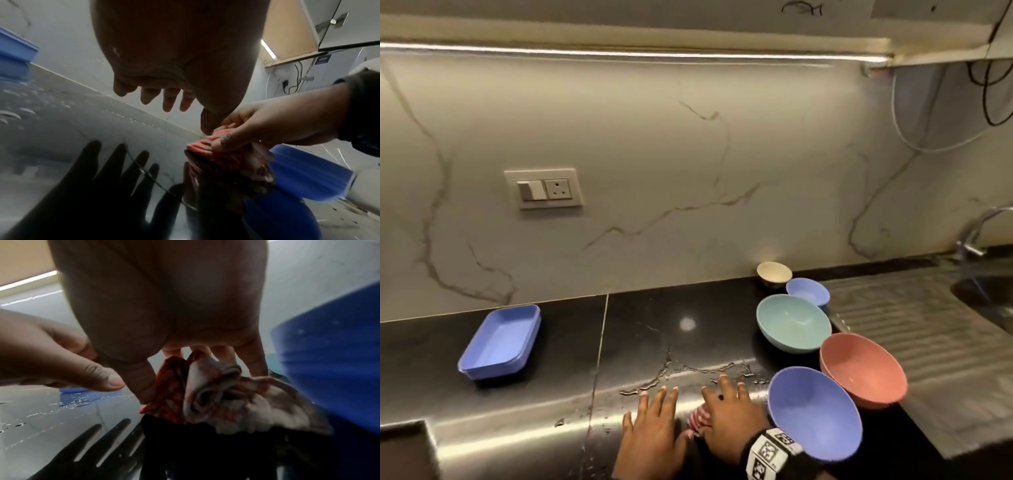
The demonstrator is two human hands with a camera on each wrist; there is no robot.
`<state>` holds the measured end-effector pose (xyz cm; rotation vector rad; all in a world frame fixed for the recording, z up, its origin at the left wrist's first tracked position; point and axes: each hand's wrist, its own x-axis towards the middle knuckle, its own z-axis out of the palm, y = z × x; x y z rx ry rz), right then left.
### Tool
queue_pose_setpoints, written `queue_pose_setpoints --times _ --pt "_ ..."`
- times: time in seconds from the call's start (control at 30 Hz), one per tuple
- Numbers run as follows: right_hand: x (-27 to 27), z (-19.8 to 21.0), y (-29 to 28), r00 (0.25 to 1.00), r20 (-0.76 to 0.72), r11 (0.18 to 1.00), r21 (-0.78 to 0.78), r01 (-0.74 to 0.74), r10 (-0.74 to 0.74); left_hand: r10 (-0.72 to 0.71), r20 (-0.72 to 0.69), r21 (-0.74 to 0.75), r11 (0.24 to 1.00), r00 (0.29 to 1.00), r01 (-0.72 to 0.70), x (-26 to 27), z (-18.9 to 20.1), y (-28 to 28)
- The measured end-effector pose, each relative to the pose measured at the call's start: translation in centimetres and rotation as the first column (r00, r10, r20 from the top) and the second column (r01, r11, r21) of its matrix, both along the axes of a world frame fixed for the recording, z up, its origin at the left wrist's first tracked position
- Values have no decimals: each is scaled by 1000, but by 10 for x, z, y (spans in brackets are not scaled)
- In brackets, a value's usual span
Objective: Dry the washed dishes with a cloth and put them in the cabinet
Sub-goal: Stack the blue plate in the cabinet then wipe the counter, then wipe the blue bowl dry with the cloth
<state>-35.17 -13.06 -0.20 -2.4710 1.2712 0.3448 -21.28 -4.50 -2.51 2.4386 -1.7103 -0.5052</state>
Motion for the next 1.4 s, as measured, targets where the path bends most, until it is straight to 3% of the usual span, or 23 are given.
queue_pose_setpoints --times 0.1,0.23,0.3,0.37,0.43,0.5,0.67,0.87,0.97,1.1,1.23,1.4 --pt "-12 3 -1 994 70 996 0 -87 86 -18 -37 21 1000 999 19 -16 -5 -4" --pt "-28 9 -13 925 381 999 35 -29 13 -8 -236 -191 981 972 -39 -25 -5 -10" --pt "-42 18 -21 809 575 990 133 52 -120 -11 -339 -303 948 941 -98 -33 -1 -14" --pt "-61 32 -30 629 732 961 260 99 -263 -11 -368 -360 924 930 -132 -44 5 -19" --pt "-83 47 -41 473 813 940 314 136 -339 -16 -391 -380 914 920 -146 -59 10 -27" --pt "-109 55 -53 372 845 923 342 175 -384 -32 -410 -371 919 912 -134 -73 11 -37" --pt "-170 49 -72 404 783 874 359 326 -473 -9 -416 -162 985 910 -64 -110 12 -55" --pt "-202 26 -66 391 758 839 372 398 -521 110 -585 -25 988 803 -154 -136 10 -61" --pt "-206 23 -66 368 765 835 392 385 -529 179 -682 14 973 709 -231 -142 9 -63" --pt "-205 26 -64 319 768 821 444 358 -555 275 -837 78 915 472 -395 -137 13 -62" --pt "-191 36 -57 214 799 818 500 285 -562 249 -913 76 883 324 -464 -122 38 -55" --pt "-163 52 -46 148 812 821 534 202 -565 247 -961 141 825 124 -548 -96 55 -44"
